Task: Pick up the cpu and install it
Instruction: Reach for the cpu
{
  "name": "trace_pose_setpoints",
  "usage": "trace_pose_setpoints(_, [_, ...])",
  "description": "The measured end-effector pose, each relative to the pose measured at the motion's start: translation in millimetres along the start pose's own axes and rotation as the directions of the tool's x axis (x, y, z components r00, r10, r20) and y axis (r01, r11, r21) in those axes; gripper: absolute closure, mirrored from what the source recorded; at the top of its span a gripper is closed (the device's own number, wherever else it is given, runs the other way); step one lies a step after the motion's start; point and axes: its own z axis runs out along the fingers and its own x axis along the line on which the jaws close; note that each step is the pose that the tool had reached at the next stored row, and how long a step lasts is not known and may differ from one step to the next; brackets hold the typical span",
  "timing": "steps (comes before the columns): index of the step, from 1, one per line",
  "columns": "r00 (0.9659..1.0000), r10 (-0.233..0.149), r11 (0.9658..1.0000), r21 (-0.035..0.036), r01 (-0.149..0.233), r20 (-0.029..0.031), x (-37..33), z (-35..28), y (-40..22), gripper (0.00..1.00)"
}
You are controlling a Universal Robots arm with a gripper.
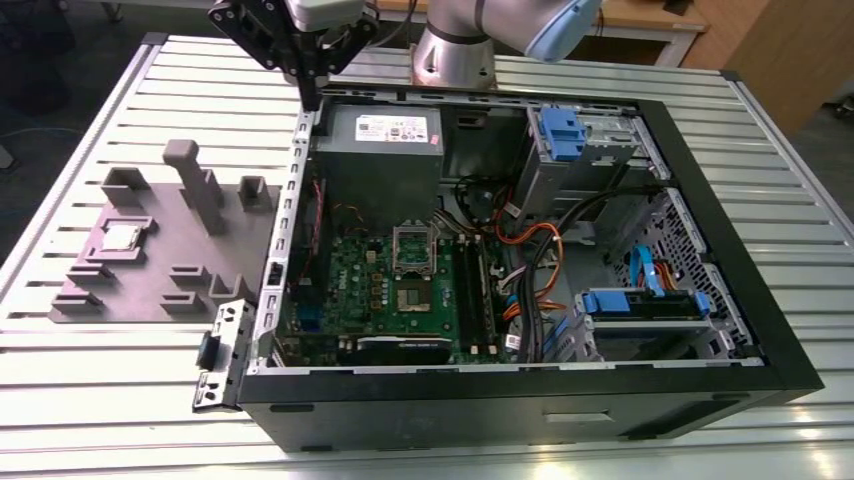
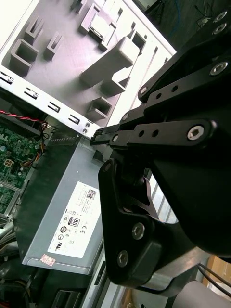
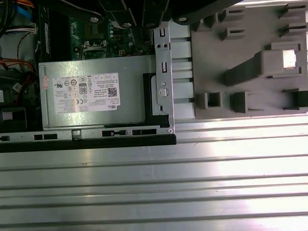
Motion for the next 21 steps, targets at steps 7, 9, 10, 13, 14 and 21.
trace_pose_setpoints(7, [1.0000,0.000,1.0000,0.0000,0.000,0.0000,1.8,0.1,-0.1,0.89])
trace_pose_setpoints(9, [1.0000,0.000,1.0000,0.0000,0.000,-0.0001,2.2,0.1,-0.2,0.89])
trace_pose_setpoints(10, [1.0000,0.000,1.0000,0.0000,0.000,0.0000,2.4,0.1,-0.2,0.89])
trace_pose_setpoints(13, [1.0000,0.000,1.0000,0.0000,0.000,0.0000,3.0,0.2,-0.2,0.89])
trace_pose_setpoints(14, [1.0000,0.000,1.0000,0.0000,0.000,0.0000,3.2,0.2,-0.3,0.89])
trace_pose_setpoints(21, [1.0000,0.000,1.0000,0.0000,0.000,-0.0001,4.9,0.3,-0.4,0.89])
